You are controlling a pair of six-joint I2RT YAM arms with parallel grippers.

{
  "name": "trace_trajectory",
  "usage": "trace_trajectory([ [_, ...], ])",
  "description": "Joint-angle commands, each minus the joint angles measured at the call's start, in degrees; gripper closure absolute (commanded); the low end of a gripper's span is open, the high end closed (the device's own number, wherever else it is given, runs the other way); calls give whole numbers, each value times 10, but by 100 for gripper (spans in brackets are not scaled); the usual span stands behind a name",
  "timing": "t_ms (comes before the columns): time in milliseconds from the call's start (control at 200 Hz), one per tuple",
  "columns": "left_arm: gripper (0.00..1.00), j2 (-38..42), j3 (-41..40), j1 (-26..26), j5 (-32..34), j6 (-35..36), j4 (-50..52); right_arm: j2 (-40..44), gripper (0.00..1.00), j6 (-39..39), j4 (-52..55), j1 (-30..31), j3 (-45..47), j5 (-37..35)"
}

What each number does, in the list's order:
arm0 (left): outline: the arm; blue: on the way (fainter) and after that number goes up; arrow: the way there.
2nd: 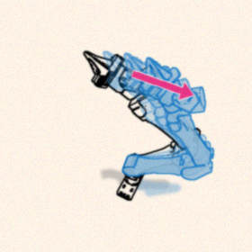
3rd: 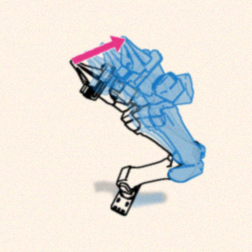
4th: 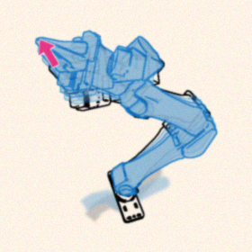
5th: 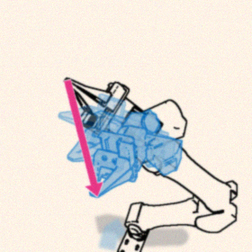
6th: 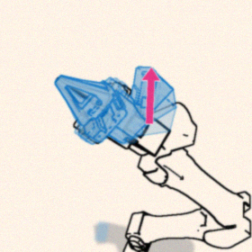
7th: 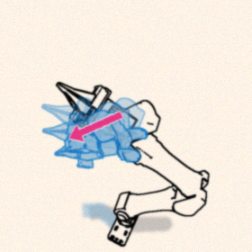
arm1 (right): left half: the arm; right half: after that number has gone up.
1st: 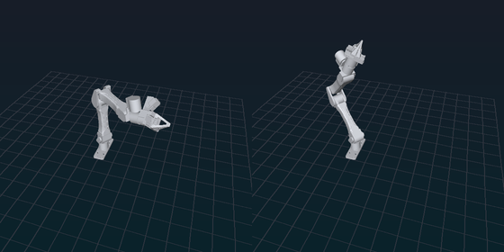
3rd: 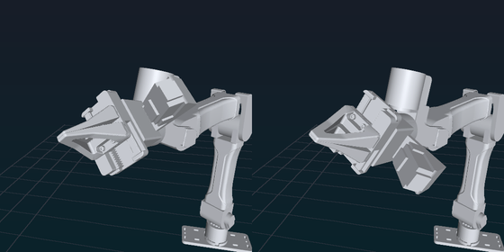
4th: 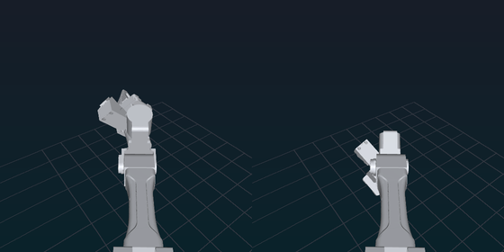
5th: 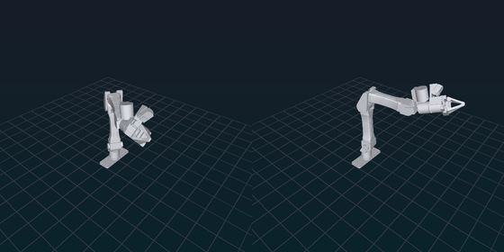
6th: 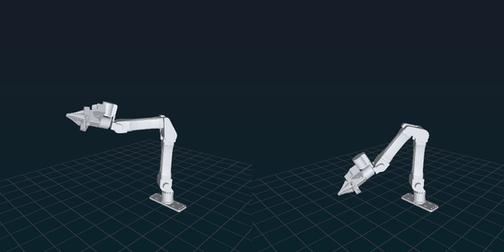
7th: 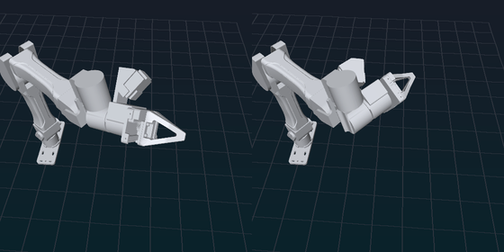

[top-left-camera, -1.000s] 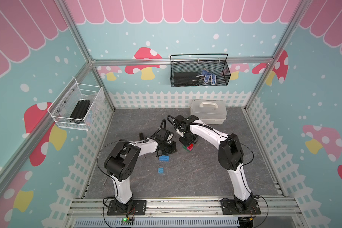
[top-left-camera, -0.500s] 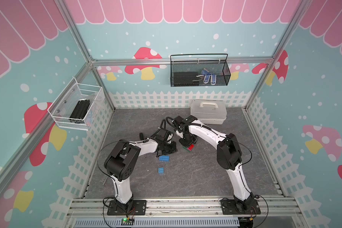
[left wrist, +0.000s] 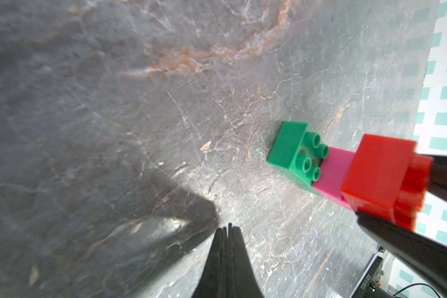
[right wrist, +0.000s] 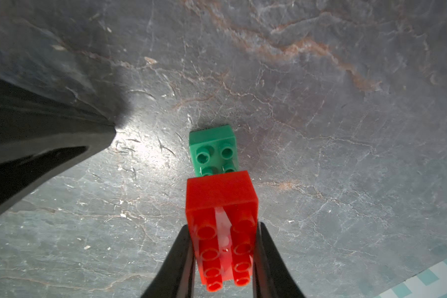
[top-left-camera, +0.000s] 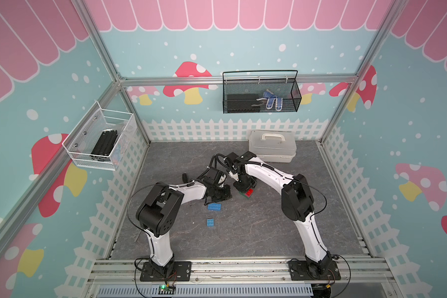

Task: Assemble the number 5 with lego
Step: Assemble the lego brick with the lego brick.

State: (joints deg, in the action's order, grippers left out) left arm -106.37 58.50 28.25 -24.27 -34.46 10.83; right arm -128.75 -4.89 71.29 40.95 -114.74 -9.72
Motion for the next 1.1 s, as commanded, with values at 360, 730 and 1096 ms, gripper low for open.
trace_trajectory([
  [360, 99, 16, -5, -3, -11, -2, -8, -28, 94, 13, 20, 4, -20, -3],
  [730, 100, 19, -11, -5, -11, -1, -8, -36, 97, 5, 3, 4, -1, 16],
  [1096, 100, 23, -15, -7, -10, -1, -10, -39, 99, 4, -10, 5, 28, 26],
])
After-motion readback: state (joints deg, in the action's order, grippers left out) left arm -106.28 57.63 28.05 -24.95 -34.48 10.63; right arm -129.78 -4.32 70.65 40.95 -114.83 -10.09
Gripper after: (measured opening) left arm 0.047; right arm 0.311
